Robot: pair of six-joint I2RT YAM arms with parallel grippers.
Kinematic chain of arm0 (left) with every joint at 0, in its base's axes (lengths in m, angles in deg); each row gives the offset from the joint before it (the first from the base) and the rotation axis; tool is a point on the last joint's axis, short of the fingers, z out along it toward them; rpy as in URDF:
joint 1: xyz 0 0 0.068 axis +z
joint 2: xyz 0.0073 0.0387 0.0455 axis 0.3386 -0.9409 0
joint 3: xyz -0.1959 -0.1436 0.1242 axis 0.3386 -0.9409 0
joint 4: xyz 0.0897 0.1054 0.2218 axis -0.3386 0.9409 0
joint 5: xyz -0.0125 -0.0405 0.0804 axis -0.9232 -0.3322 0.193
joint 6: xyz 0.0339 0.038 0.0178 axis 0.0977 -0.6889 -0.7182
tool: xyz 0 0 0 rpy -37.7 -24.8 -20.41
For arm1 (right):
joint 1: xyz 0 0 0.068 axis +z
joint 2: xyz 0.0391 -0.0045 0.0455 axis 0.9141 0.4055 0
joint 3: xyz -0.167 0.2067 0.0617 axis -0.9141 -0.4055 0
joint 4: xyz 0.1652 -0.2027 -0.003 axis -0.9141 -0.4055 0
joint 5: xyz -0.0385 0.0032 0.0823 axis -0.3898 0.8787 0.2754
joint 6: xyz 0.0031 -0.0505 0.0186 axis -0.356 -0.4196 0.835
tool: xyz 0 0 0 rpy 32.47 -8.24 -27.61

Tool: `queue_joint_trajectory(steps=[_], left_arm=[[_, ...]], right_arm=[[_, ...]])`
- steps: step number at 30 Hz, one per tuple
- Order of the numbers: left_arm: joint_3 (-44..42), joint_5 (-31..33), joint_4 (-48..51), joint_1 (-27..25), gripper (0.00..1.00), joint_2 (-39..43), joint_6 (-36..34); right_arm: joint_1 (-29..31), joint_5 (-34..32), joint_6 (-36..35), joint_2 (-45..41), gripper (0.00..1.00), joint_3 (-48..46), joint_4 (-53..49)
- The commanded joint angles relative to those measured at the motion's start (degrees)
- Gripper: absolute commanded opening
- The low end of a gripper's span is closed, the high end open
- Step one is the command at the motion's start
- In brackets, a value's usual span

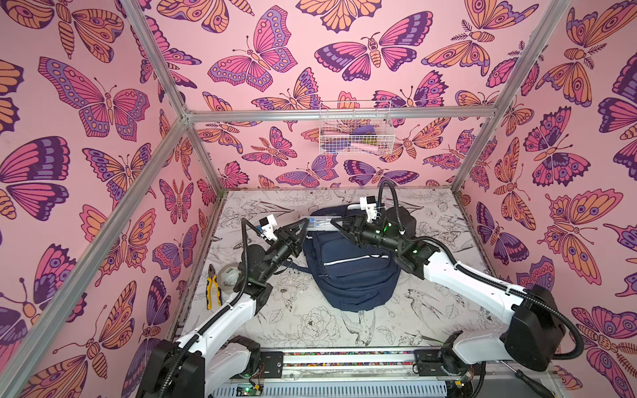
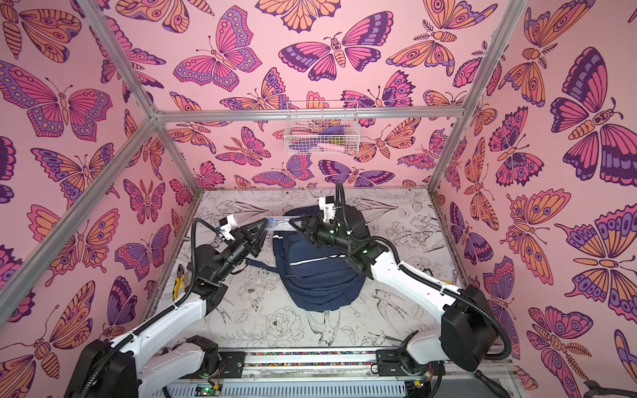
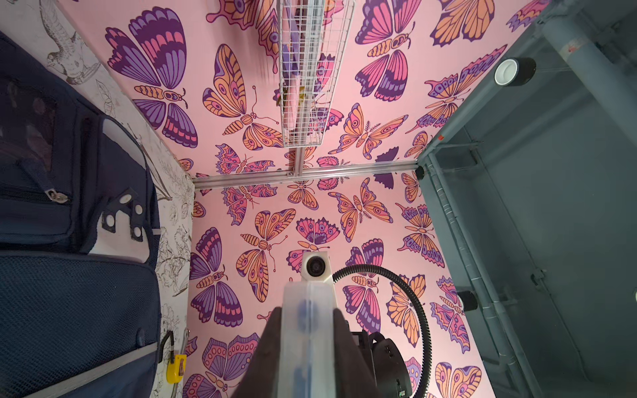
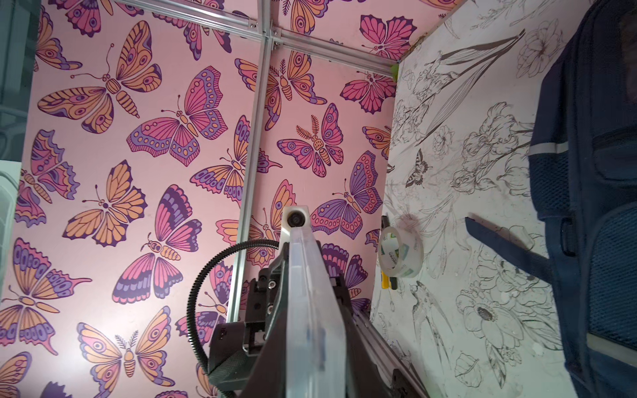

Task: Pack the student bag
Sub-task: 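Hold the compass box above the backpack top with right while left holds the bag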

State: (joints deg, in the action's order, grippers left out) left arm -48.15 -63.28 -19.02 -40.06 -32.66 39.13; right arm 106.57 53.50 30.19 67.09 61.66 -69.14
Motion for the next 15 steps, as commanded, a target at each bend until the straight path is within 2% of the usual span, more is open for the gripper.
queue_joint_trajectory(steps=[1, 2, 4, 6, 8, 11, 13, 15], left_arm=[[-1.0, 0.1, -2.9, -0.5, 0.0, 0.9, -1.1], [-1.1, -0.2, -2.9, -0.5, 0.08, 0.9, -1.0], [-1.2, -0.9, -2.4, -0.5, 0.38, 0.9, -1.0], [-1.2, -1.5, -0.2, -0.5, 0.5, 1.4, -2.0], [-0.8, -1.9, 3.5, -0.5, 0.59, 2.2, -3.8], [2.2, -4.8, 10.8, 0.0, 0.62, 3.0, -8.2], [6.2, -7.3, 19.8, 0.5, 0.63, 3.8, -13.4], [11.9, -9.3, 32.2, 0.5, 0.63, 4.4, -21.7]], right_arm=[[-0.4, 1.2, -0.5, -0.5, 0.14, 2.6, 0.7], [-0.5, 0.9, -1.0, -1.3, 0.13, 2.4, -0.3], [-0.9, -0.2, -2.1, -2.8, 0.1, 1.8, -1.8], [-1.8, -0.8, -2.6, -4.2, 0.08, 1.0, -3.1], [-3.2, -0.7, -2.6, -6.0, 0.06, -0.2, -4.3], [-5.6, -1.7, -5.0, -10.0, 0.05, -1.7, -10.6], [-7.1, -3.1, -7.9, -12.9, 0.04, -1.9, -17.3], [-9.1, -4.0, -10.8, -15.6, 0.04, -1.7, -24.1]])
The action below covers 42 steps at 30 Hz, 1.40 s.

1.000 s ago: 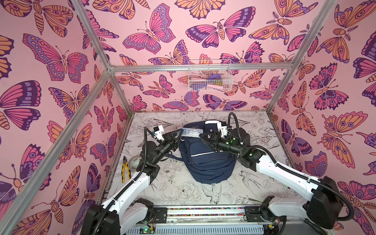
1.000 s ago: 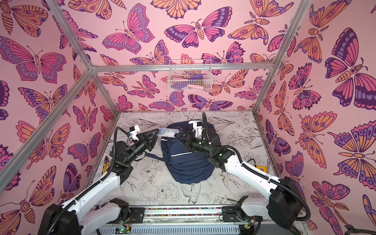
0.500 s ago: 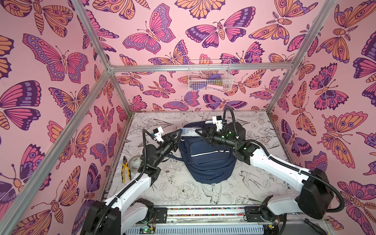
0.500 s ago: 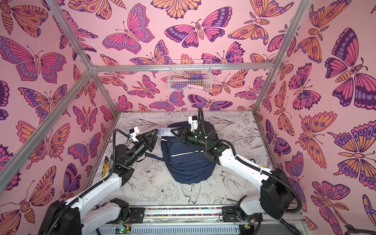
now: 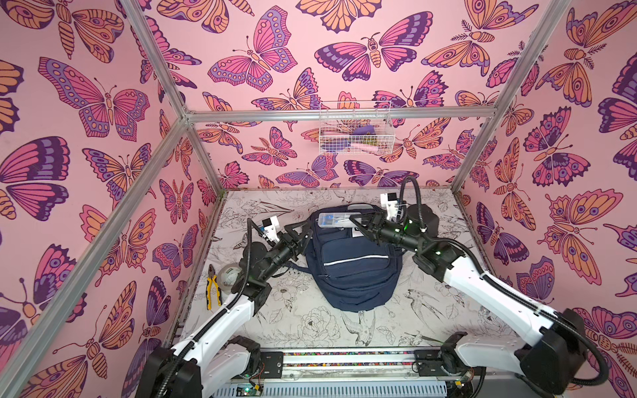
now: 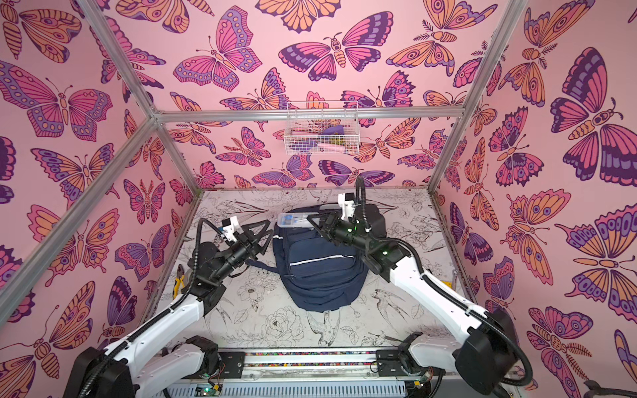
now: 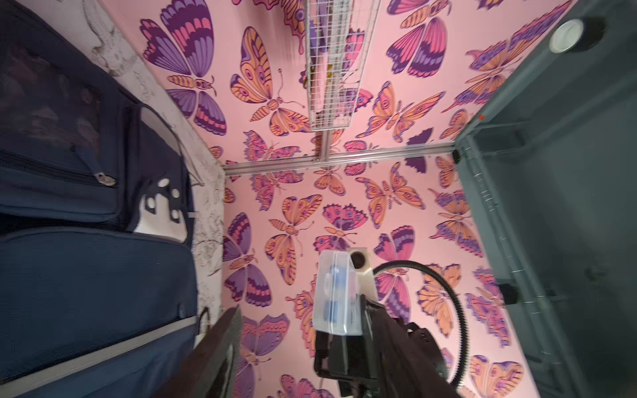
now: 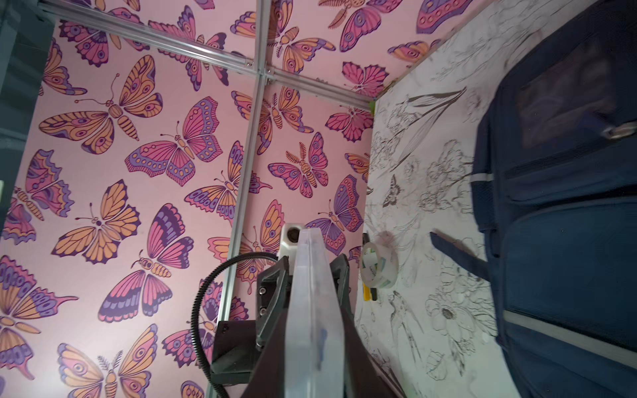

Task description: Pack the student bag

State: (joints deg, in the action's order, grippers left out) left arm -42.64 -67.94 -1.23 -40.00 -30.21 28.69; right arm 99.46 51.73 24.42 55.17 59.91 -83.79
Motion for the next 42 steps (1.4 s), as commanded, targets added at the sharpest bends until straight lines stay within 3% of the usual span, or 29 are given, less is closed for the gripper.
queue_joint_trajectory(steps=[1, 5, 11, 16, 23, 30, 33, 38, 42], left_arm=[[9.8, -5.3, 21.1, 0.4, 0.63, 1.7, -16.6], [19.6, -4.8, 43.3, 0.2, 0.63, -1.6, -33.2], [29.0, -3.0, 57.4, -2.0, 0.59, -8.0, -45.2], [33.4, 7.1, 62.6, -9.7, 0.63, -10.4, -53.9], [43.4, 16.1, 71.1, -23.1, 0.66, -21.6, -68.6], [44.9, 22.7, 73.3, -31.9, 0.66, -29.5, -76.7], [46.5, 29.6, 75.6, -34.9, 0.66, -33.4, -79.7], [49.3, 37.5, 76.4, -37.7, 0.67, -39.1, -81.5], [51.9, 39.4, 76.8, -38.8, 0.62, -42.8, -82.9]], right_arm=[[-3.2, -2.6, -6.3, -5.0, 0.03, 0.2, -12.9], [-8.1, -2.0, -11.0, -9.9, 0.01, 0.9, -25.2], [-13.3, -5.0, -17.4, -18.5, 0.01, 0.4, -40.1], [-20.1, 2.6, -17.2, -18.2, 0.0, 1.5, -41.2], [-20.7, 1.8, -20.6, -19.1, 0.0, 3.3, -48.4], [-21.5, -0.6, -22.4, -20.1, 0.0, 3.1, -55.1], [-21.5, 0.4, -20.9, -21.6, 0.0, 0.0, -53.9], [-21.4, 1.9, -21.0, -22.3, 0.0, -1.9, -54.6], [-21.5, 0.5, -20.2, -25.1, 0.0, -5.1, -53.9]])
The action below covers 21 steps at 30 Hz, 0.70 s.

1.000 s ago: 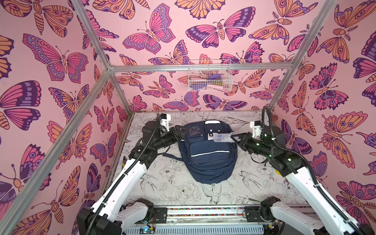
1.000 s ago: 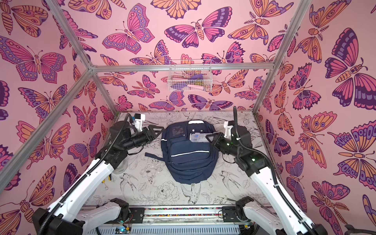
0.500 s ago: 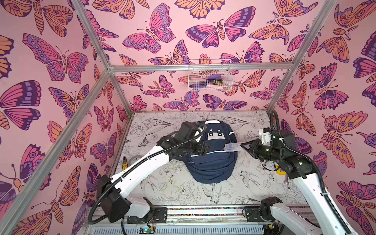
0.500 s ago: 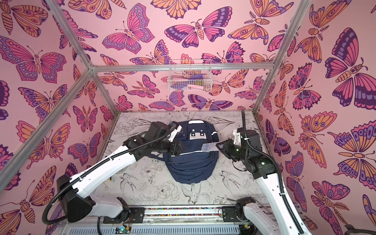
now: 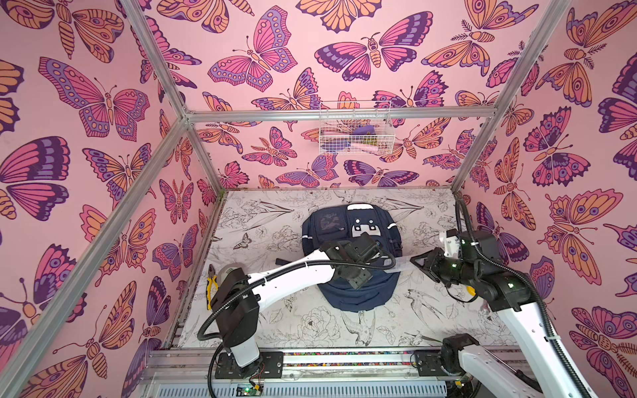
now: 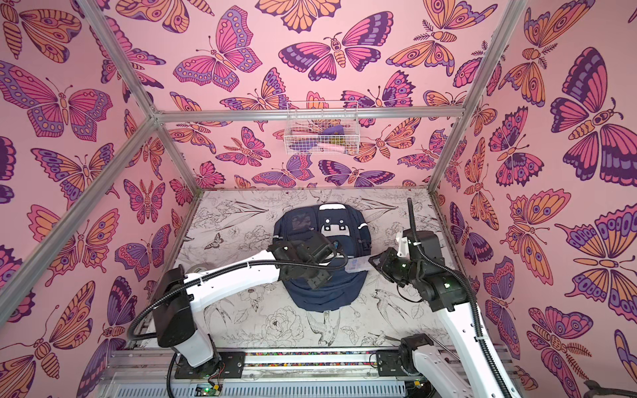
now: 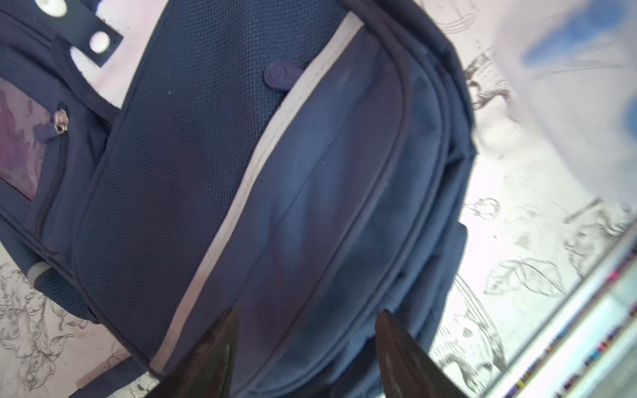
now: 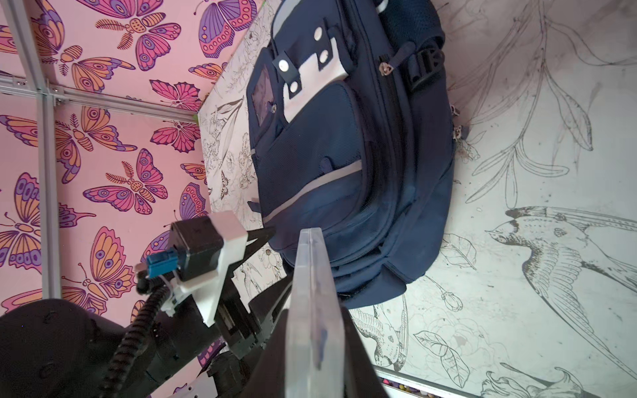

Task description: Pack the student bag

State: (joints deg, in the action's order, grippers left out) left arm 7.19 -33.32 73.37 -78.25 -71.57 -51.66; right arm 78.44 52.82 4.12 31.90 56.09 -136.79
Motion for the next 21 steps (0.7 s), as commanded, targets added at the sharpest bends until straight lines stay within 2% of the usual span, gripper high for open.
queue_joint_trajectory(steps=[1, 5, 9, 11, 16, 21], left_arm=[[2.6, 4.9, 2.2, -0.6, 0.61, -1.9, -2.3], [4.8, 7.4, 2.1, -0.6, 0.48, -4.0, -1.6], [5.9, 11.2, 2.0, -0.6, 0.28, -4.3, -1.5], [6.1, 12.5, 1.8, -0.6, 0.22, -3.6, -1.5], [5.2, 12.4, -1.0, -0.5, 0.01, -0.8, -2.0], [3.9, 10.7, -3.7, 0.2, 0.0, 2.2, -1.7]], right_arm=[[-0.4, -0.4, 0.1, -1.7, 0.0, -1.5, -0.9], [-0.5, 0.2, -1.0, -0.9, 0.0, -0.8, -1.8], [-0.4, -0.6, -1.2, -1.6, 0.0, -0.5, -2.4], [-0.5, -0.3, -1.1, -1.5, 0.0, -0.5, -2.4], [-0.4, 0.9, 0.7, -2.0, 0.0, -1.7, -0.7], [0.1, 7.4, 11.1, -4.3, 0.0, -9.9, 13.6]])
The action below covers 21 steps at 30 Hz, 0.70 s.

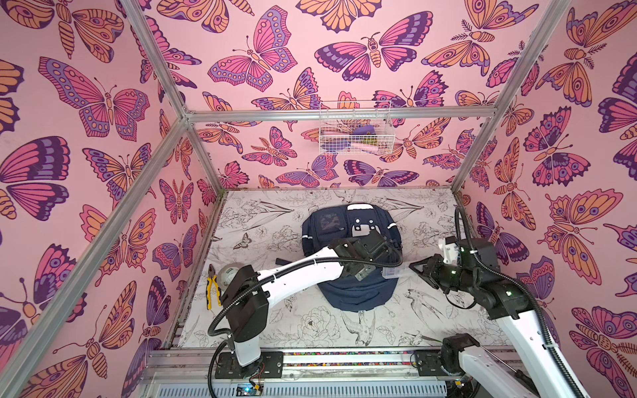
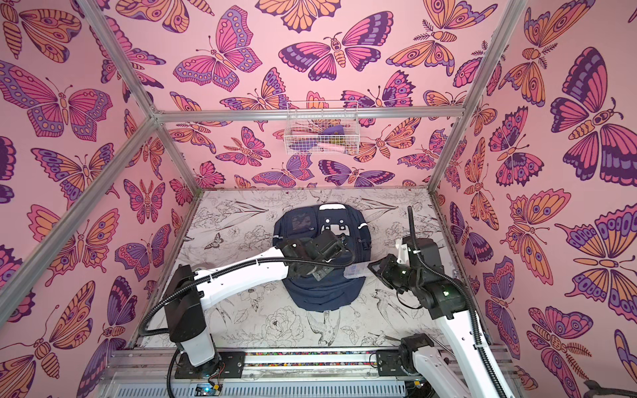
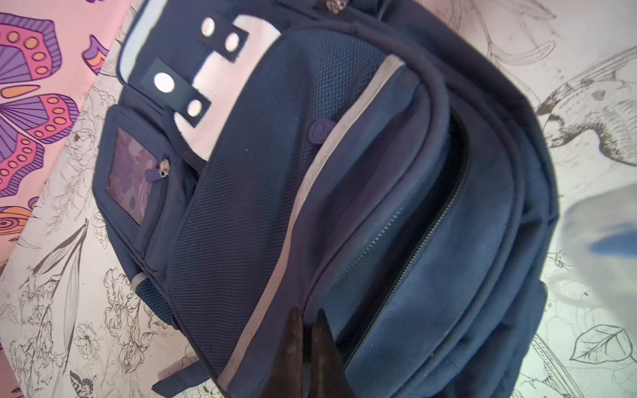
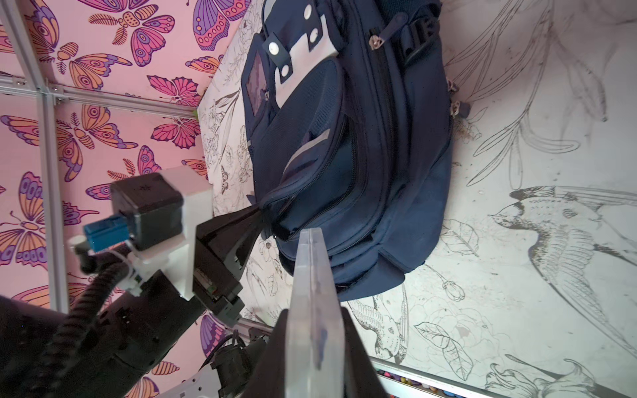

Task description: Pack the student bag

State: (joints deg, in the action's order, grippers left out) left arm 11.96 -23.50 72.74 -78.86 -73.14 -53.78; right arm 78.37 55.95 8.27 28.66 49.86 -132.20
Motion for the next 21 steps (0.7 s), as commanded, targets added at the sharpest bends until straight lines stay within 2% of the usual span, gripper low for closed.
queue_joint_trajectory(steps=[1, 3, 8, 13, 17, 21], left_arm=[[-1.2, 0.7, -3.7, 1.0, 0.0, 4.5, 0.6], [-2.3, 0.1, -5.5, 1.4, 0.0, 6.5, 0.7], [-5.4, -3.8, -9.9, 2.9, 0.0, 10.8, 1.0], [-6.3, -8.3, -10.5, 5.5, 0.0, 12.2, 3.5], [-6.9, -10.6, -11.6, 6.5, 0.0, 13.2, 5.2], [-7.9, -11.2, -12.4, 6.9, 0.0, 14.3, 5.6]], right_arm=[[0.6, 4.4, 8.9, -1.6, 0.0, -5.2, 12.1], [1.9, 3.7, 11.9, -2.3, 0.0, -7.8, 17.9], [4.6, -0.2, 14.1, -1.6, 0.0, -9.5, 23.7], [10.1, -7.4, 17.2, 0.9, 0.0, -12.8, 34.2], [14.2, -12.2, 18.2, 6.3, 0.0, -14.0, 41.9], [17.3, -13.8, 18.1, 13.6, 0.0, -12.1, 47.1]])
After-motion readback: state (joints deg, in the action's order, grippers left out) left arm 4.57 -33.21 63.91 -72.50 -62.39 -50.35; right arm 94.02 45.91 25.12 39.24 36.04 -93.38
